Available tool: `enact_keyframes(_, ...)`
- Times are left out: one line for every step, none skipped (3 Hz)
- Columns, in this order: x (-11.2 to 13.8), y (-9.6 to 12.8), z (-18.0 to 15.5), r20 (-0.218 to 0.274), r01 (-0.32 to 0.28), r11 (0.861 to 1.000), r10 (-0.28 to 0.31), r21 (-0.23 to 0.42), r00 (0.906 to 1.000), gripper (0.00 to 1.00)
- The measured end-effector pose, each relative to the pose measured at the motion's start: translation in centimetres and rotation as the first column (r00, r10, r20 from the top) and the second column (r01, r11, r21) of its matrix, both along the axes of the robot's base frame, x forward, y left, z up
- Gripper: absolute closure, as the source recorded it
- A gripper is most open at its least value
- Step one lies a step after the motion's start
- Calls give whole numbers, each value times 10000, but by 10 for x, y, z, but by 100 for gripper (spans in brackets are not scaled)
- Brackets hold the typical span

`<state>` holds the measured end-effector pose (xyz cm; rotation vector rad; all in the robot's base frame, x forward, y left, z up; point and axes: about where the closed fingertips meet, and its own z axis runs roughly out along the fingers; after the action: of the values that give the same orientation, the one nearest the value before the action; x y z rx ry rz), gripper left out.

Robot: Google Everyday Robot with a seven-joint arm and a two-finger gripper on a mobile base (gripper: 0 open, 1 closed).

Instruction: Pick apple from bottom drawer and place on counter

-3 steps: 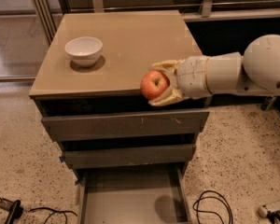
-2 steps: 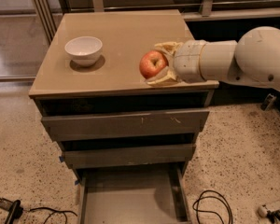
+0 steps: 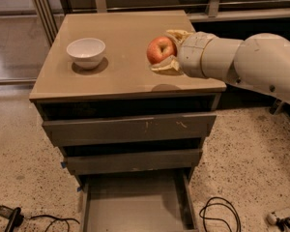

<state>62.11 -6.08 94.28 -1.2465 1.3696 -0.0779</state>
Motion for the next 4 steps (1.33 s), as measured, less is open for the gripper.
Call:
enact_keyframes(3,7,-3,-5,-28,10000,28,-89,10000,100)
enact_keyframes(22,15,-14,-129,124,9998,-126,-154,9998,100)
enact_keyframes(54,16,-37,-751,418,9991,-423,-74,9963,100)
enact_keyframes(69,14,-51,-1318,550,9985,-553,-64,9897,100)
